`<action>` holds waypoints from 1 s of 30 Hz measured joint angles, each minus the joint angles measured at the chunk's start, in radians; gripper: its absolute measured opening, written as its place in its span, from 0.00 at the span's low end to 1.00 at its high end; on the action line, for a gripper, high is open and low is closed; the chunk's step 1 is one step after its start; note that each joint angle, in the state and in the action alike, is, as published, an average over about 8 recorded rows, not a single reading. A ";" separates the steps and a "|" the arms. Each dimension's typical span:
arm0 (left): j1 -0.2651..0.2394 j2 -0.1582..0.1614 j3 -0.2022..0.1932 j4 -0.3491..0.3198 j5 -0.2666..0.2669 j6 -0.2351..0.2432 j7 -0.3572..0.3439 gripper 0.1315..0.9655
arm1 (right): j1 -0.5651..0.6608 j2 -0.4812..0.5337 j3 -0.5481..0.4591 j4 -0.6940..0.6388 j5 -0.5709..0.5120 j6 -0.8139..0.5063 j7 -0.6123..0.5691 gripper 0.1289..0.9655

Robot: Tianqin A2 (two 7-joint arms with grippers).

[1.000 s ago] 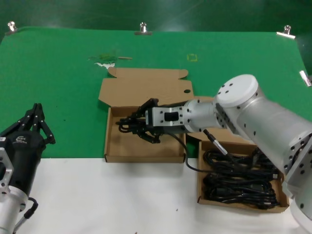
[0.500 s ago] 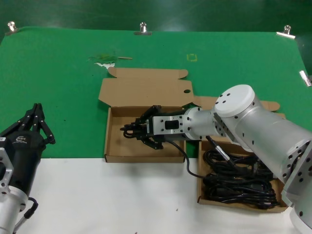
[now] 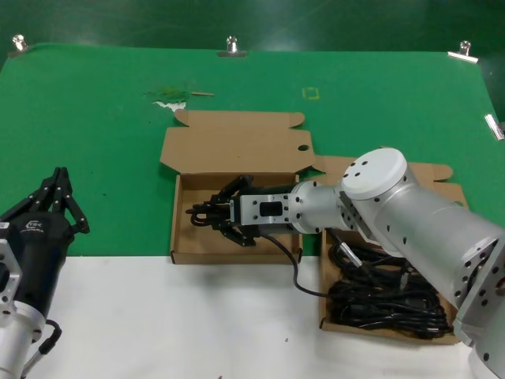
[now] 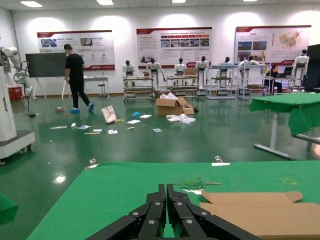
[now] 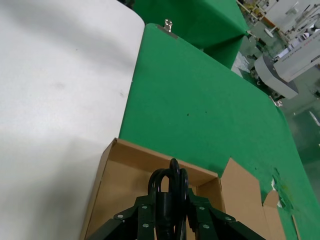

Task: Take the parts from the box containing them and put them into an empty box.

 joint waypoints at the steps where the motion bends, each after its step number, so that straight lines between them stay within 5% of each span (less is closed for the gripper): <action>1: 0.000 0.000 0.000 0.000 0.000 0.000 0.000 0.02 | -0.002 0.000 0.000 0.003 0.002 0.003 -0.002 0.14; 18: 0.000 0.000 0.000 0.000 0.000 0.000 0.000 0.02 | -0.016 0.000 0.000 0.021 0.005 0.058 -0.021 0.14; 30: 0.000 0.000 0.000 0.000 0.000 0.000 0.000 0.02 | -0.024 0.000 0.000 0.027 0.007 0.072 -0.021 0.25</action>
